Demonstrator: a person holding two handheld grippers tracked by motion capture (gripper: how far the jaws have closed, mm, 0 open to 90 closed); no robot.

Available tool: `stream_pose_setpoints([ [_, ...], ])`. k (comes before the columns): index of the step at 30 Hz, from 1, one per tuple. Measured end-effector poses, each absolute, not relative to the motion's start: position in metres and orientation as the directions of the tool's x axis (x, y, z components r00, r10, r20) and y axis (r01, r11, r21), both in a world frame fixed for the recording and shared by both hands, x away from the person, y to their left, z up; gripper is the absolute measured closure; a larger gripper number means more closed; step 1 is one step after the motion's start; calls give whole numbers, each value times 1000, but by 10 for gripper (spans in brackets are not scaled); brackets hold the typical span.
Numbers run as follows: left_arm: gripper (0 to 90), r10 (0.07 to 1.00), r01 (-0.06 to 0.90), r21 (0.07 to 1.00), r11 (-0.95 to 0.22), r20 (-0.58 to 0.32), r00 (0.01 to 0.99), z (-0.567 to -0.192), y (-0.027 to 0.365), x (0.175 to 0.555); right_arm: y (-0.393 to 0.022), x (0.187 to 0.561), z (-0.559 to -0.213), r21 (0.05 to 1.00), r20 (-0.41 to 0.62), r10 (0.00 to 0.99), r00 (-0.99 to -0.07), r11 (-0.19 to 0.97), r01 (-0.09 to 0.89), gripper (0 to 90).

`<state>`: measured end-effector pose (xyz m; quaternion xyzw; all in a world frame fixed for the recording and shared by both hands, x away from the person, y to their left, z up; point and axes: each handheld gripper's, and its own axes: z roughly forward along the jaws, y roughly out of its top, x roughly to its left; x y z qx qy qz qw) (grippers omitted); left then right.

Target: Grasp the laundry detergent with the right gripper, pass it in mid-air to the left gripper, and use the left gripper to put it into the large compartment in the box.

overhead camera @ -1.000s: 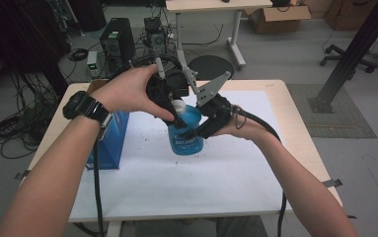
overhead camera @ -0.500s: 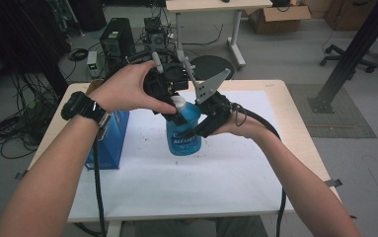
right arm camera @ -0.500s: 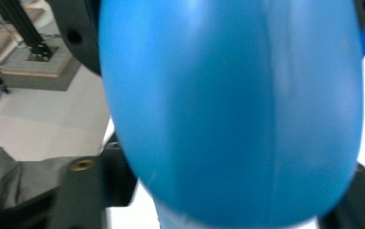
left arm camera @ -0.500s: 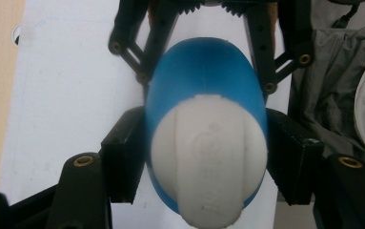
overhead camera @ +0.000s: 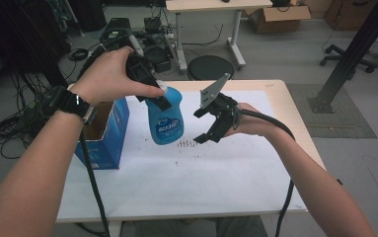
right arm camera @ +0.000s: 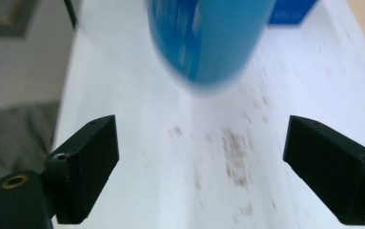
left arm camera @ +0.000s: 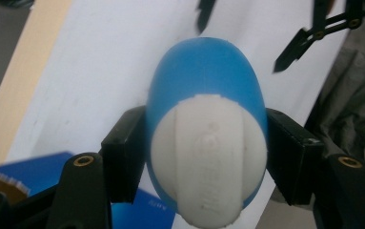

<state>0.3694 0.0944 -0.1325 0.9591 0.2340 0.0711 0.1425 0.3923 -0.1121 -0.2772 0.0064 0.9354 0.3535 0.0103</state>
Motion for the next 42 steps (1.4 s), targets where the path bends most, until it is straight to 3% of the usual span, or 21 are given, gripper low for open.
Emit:
stream_pose_setpoints([
  [10,383,736,654,382,-653,119,666,-104,138,377,-146,402,-290,499,-40,73,-997,866,43,100],
  [21,383,944,848,421,-321,73,321,-85,194,382,-189,410,-291,442,-64,163,-985,889,118,106],
  [25,383,975,879,422,-220,85,203,-86,213,383,-200,411,-292,422,-72,185,-980,896,138,107],
  [32,383,993,907,406,-112,82,85,-94,240,383,-214,412,-297,387,-78,213,-974,907,167,113],
  [42,383,996,912,406,-59,87,25,-108,260,383,-223,413,-301,374,-70,242,-968,906,199,113],
])
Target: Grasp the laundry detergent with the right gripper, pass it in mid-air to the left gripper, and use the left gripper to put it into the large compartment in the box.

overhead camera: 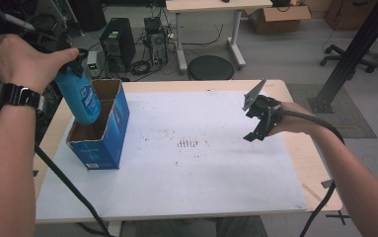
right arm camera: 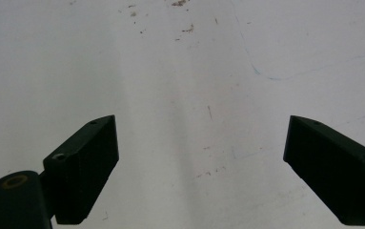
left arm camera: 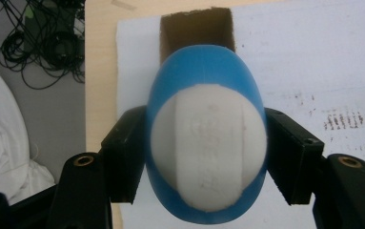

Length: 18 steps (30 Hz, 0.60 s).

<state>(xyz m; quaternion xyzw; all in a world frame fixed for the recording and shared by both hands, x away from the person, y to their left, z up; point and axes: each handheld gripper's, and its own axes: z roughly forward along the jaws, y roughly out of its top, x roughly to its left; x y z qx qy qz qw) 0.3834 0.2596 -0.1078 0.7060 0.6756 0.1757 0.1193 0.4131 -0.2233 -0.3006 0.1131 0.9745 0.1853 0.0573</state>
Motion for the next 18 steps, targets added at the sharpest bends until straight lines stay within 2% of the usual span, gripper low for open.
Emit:
stream_pose_setpoints([
  [18,383,997,939,338,-55,69,33,-173,265,394,-222,413,-307,365,-54,238,-970,909,203,114],
])
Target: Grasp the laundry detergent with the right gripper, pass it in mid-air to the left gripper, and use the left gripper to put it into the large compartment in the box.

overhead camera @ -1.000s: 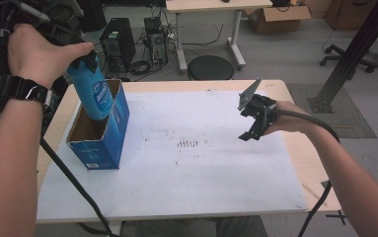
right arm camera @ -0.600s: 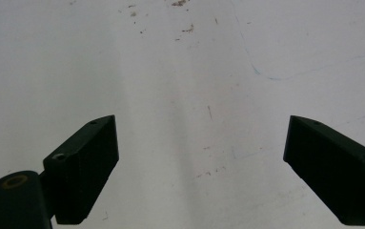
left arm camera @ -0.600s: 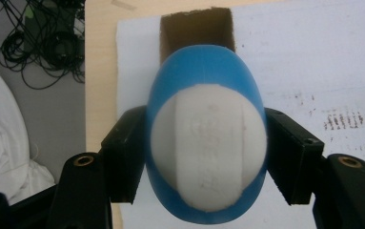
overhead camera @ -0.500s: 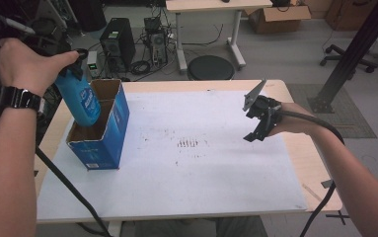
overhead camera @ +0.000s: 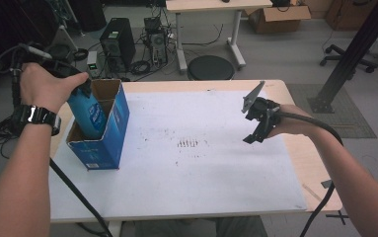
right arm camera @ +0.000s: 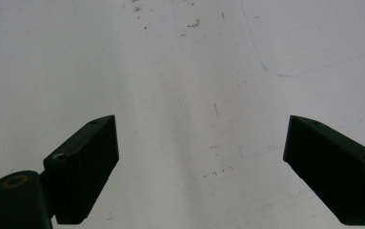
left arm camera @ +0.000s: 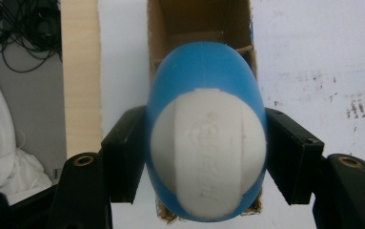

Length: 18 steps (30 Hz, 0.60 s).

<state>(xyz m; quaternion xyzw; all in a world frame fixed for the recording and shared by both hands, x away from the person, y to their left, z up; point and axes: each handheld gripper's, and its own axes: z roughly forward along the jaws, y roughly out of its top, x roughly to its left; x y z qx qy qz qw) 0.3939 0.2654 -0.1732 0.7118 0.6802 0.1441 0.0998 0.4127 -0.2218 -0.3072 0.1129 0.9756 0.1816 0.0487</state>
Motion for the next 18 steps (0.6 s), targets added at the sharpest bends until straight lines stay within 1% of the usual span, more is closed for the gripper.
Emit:
stream_pose_setpoints([
  [10,383,997,953,297,-57,67,39,-208,266,398,-221,412,-311,361,-49,233,-971,911,201,114],
  [18,383,995,962,266,-61,87,39,-235,265,400,-220,412,-312,358,-45,235,-971,911,204,114],
])
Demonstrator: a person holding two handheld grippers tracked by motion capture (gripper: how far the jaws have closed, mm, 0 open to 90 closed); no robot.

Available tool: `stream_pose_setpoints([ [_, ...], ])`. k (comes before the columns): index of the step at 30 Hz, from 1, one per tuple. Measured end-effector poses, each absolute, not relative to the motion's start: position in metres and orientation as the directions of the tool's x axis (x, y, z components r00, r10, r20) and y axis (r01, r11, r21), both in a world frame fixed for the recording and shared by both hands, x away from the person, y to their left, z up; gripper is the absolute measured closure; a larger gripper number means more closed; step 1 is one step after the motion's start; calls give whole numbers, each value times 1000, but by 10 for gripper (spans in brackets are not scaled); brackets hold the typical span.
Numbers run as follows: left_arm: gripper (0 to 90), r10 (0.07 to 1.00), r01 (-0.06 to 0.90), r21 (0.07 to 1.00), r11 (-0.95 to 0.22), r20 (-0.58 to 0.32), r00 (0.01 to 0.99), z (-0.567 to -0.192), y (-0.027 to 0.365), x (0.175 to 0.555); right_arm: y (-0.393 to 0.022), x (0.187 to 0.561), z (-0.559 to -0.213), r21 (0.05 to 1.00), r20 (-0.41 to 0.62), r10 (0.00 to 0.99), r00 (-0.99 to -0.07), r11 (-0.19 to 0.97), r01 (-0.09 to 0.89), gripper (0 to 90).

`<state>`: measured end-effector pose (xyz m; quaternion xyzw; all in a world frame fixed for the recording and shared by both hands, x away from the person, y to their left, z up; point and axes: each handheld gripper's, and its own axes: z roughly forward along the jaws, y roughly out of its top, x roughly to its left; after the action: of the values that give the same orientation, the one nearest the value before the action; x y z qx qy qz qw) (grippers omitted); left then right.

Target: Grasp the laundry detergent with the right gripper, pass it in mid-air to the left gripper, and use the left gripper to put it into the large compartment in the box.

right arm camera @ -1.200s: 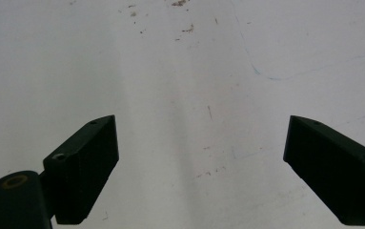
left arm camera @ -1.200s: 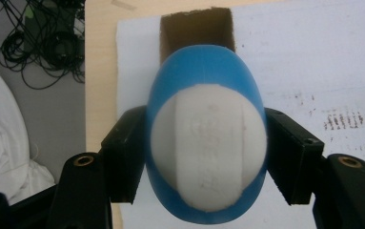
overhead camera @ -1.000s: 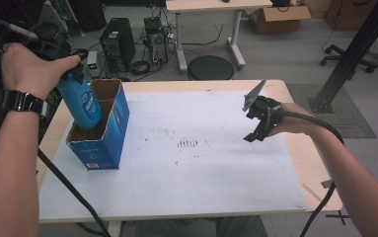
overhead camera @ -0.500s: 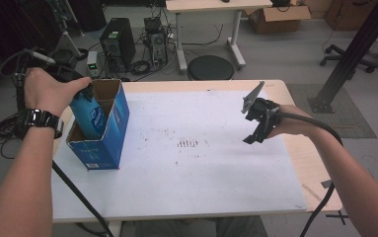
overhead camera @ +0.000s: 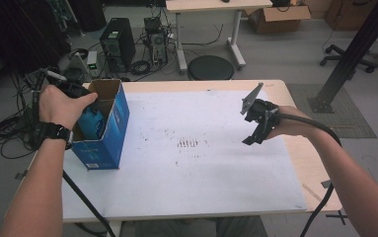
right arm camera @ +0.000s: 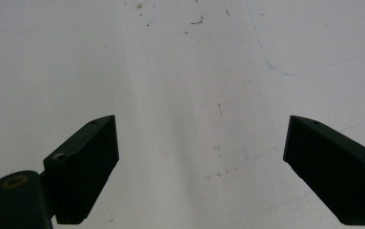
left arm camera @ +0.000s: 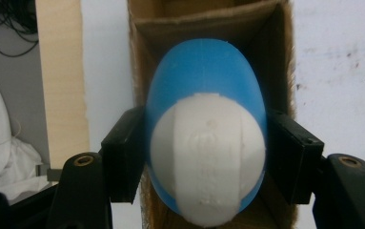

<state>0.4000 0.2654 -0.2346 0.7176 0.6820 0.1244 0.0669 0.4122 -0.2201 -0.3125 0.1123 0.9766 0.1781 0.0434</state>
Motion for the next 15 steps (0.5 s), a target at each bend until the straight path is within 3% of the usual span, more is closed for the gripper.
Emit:
stream_pose_setpoints([
  [15,383,995,968,243,-62,86,42,-263,267,402,-220,413,-317,351,-38,237,-971,913,209,115],
])
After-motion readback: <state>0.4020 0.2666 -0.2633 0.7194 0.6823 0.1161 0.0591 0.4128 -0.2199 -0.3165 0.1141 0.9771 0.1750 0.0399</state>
